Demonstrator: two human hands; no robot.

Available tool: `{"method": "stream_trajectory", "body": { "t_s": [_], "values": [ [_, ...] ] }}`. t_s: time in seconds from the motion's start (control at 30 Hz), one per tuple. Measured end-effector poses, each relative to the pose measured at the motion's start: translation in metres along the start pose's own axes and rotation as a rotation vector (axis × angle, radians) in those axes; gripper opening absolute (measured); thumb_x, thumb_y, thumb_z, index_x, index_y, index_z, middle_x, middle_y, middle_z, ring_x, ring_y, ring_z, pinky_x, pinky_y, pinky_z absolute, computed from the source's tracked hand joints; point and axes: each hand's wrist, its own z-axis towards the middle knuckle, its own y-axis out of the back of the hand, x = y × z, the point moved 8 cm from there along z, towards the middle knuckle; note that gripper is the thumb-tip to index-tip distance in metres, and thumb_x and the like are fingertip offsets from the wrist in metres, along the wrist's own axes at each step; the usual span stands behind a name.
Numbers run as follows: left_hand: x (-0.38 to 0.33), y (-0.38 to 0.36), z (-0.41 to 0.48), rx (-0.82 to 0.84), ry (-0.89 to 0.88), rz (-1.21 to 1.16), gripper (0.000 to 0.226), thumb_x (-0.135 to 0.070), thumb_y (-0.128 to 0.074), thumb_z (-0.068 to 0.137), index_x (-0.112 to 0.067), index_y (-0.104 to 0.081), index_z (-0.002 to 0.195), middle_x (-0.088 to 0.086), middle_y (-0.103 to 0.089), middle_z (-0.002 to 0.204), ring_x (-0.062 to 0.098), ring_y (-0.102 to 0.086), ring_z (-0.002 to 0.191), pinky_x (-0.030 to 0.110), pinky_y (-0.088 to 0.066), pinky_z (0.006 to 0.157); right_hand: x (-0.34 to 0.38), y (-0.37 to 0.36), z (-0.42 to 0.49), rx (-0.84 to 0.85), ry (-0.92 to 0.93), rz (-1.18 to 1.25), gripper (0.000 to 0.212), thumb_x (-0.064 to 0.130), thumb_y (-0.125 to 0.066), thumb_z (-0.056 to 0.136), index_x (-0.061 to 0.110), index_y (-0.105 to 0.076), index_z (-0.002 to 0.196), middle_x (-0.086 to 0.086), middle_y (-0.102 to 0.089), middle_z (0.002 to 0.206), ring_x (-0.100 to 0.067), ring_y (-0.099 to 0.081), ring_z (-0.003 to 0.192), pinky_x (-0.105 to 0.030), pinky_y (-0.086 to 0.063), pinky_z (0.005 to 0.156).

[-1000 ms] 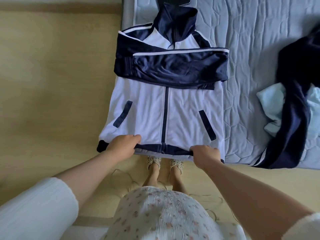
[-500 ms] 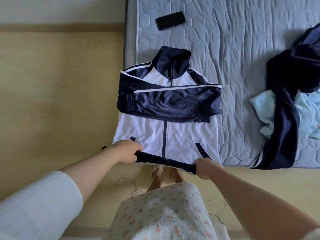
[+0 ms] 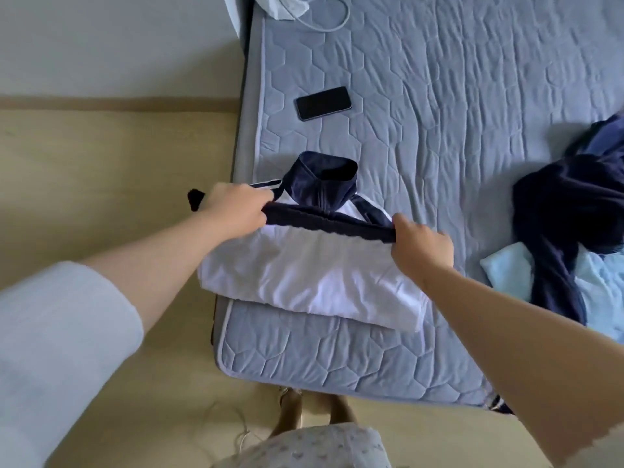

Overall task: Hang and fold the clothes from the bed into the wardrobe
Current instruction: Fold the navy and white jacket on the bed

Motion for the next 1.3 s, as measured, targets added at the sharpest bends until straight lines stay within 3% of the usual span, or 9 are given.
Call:
{"method": "stream_trajectory", "body": {
  "t_s": [0.07,0.13,0.23,0.33,0.7,0.9,1.07,1.17,1.3],
  "values": [
    [0.011,0.022,0.025,-0.143,0.07,-0.004,0.018,-0.009,-0.047,0.085,-0.018,-0.053,0.099,0.009,-0.064,0.106,0.026,-0.053,0.096,0.035,-0.032,0.086,-0.001,0.024,0.025,-0.171,-0.005,0.02,0.038,0.002,-0.038,0.086,0.015,-0.041,0.121,-0.01,-0.055,0.124,-0.031,-0.048,0.112,-0.038,-0.031,0.086],
    [0.022,0.029,0.04,-0.27,0.184,-0.035,0.036,-0.003,-0.046,0.086,-0.016,-0.05,0.119,0.007,-0.051,0.131,0.027,-0.033,0.132,0.046,-0.013,0.109,-0.003,0.032,0.041,-0.266,-0.021,0.048,0.059,0.003,-0.039,0.087,0.021,-0.024,0.141,-0.004,-0.029,0.149,-0.029,-0.03,0.132,-0.041,-0.025,0.104],
    [0.02,0.002,0.045,-0.218,0.271,-0.147,0.057,0.002,-0.043,0.086,-0.02,-0.034,0.138,0.002,-0.022,0.151,0.025,-0.005,0.144,0.051,-0.004,0.113,0.0,0.008,0.051,-0.186,0.023,0.037,0.071,0.008,-0.039,0.09,0.028,-0.004,0.149,-0.001,-0.002,0.158,-0.027,-0.011,0.142,-0.043,-0.016,0.112],
    [-0.002,-0.051,0.037,-0.029,0.216,-0.179,0.056,-0.005,-0.037,0.092,-0.022,-0.026,0.144,0.001,-0.014,0.154,0.023,-0.004,0.144,0.045,-0.011,0.112,-0.002,-0.037,0.043,-0.003,0.045,-0.001,0.071,0.012,-0.037,0.091,0.03,0.0,0.149,0.0,0.004,0.158,-0.026,-0.007,0.143,-0.042,-0.014,0.114],
    [-0.045,-0.196,0.011,0.365,0.007,-0.196,0.057,-0.026,-0.035,0.096,-0.027,-0.01,0.147,0.0,-0.008,0.153,0.023,-0.01,0.141,0.039,-0.022,0.109,0.006,-0.165,0.003,0.412,-0.041,0.113,0.055,0.016,-0.038,0.091,0.026,-0.022,0.143,-0.002,-0.023,0.15,-0.027,-0.031,0.13,-0.038,-0.028,0.103],
    [-0.021,-0.245,0.013,0.492,0.061,-0.131,0.058,-0.038,-0.037,0.095,-0.032,-0.012,0.147,-0.001,-0.01,0.154,0.025,-0.01,0.141,0.041,-0.022,0.108,0.016,-0.218,-0.005,0.596,-0.364,0.416,0.023,0.012,-0.036,0.093,0.003,-0.054,0.104,-0.016,-0.06,0.112,-0.032,-0.056,0.102,-0.032,-0.042,0.082],
    [-0.019,-0.219,0.047,0.225,0.078,-0.114,0.047,-0.032,-0.043,0.092,-0.024,-0.034,0.138,0.005,-0.04,0.135,0.026,-0.036,0.124,0.036,-0.032,0.095,0.046,-0.257,-0.018,0.799,-0.659,0.881,0.025,0.03,-0.045,0.095,0.008,-0.05,0.104,-0.011,-0.056,0.089,-0.017,-0.051,0.062,-0.014,-0.036,0.041],
    [-0.014,-0.183,0.083,-0.06,0.051,-0.152,0.058,-0.027,-0.057,0.084,-0.018,-0.037,0.138,0.012,-0.043,0.128,0.031,-0.041,0.116,0.039,-0.033,0.09,0.058,-0.279,-0.016,0.798,-0.836,1.111,0.049,0.045,-0.052,0.09,0.006,-0.046,0.119,-0.01,-0.059,0.103,-0.017,-0.055,0.067,-0.021,-0.039,0.048],
    [-0.018,-0.158,0.156,-0.13,-0.035,-0.277,0.083,-0.037,-0.07,0.076,-0.017,-0.027,0.144,0.011,-0.025,0.147,0.027,-0.024,0.136,0.039,-0.022,0.105,0.05,-0.298,-0.007,0.421,-1.228,1.598,0.028,0.021,-0.055,0.091,0.006,-0.053,0.114,-0.013,-0.061,0.098,-0.025,-0.057,0.078,-0.035,-0.052,0.071]
  ]
}}
